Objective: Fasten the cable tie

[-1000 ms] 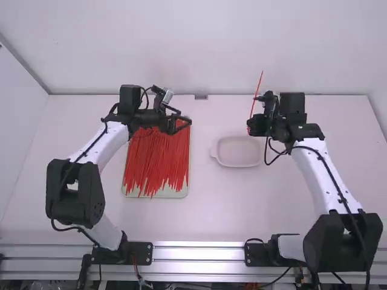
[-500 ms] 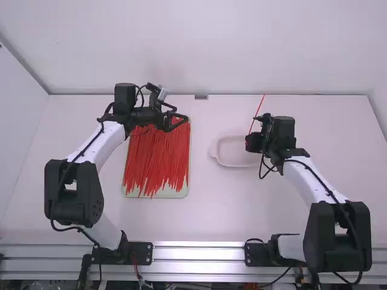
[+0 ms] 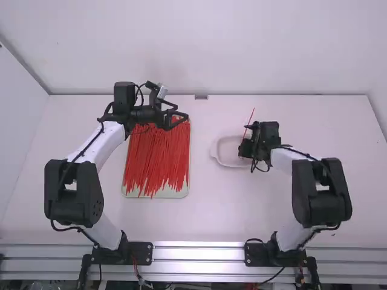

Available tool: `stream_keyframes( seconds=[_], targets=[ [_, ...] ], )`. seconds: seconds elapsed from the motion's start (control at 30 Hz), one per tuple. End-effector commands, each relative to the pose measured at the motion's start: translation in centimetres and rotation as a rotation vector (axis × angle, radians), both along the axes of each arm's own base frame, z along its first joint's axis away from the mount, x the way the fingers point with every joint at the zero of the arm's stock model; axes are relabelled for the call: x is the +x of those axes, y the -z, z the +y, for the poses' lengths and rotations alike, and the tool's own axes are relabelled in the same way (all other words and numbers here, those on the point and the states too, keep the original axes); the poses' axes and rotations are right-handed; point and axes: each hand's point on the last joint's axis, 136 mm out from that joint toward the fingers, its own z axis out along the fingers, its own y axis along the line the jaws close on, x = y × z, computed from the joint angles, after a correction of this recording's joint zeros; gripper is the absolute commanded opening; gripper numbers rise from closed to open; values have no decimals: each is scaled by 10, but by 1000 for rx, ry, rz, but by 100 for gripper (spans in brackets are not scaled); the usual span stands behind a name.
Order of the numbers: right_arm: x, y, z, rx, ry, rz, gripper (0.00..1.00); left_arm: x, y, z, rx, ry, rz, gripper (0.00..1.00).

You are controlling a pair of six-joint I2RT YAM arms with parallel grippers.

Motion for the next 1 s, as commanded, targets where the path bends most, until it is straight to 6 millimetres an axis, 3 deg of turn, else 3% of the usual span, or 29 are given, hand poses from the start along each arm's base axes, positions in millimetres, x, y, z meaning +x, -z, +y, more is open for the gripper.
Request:
stream_keyframes(
  seconds=[0.0,0.1,0.13,0.2,0.27,0.3,0.33,0.53,0.77,0.97],
  targets=[
    [16,-10,9,3,-14,-36,0,-2,-17,-3,-18,24,-33,99],
    [20,-13,13,-6,-26,-49,1,-2,-17,-4,-18,26,-33,99],
    [24,-16,13,-17,-24,-59,16,-3,-16,-5,-17,29,-32,99],
    [26,-18,12,-18,-20,-66,33,-3,-16,-5,-17,29,-32,99],
    [30,-23,13,-11,-17,-75,67,-3,-17,-6,-17,29,-33,99],
    [31,-24,13,-8,-12,-70,92,-3,-17,-6,-18,30,-33,99],
    [31,-25,14,-8,-14,-69,96,-3,-17,-6,-17,29,-33,99],
    [28,-46,11,-39,-44,-16,98,-4,-24,-1,-17,18,-47,99],
    [26,-101,12,-53,-49,-46,98,-5,-39,22,13,-50,-83,99],
    [4,-148,9,-97,-24,-42,98,-20,-59,43,0,-105,-47,99]
  ],
)
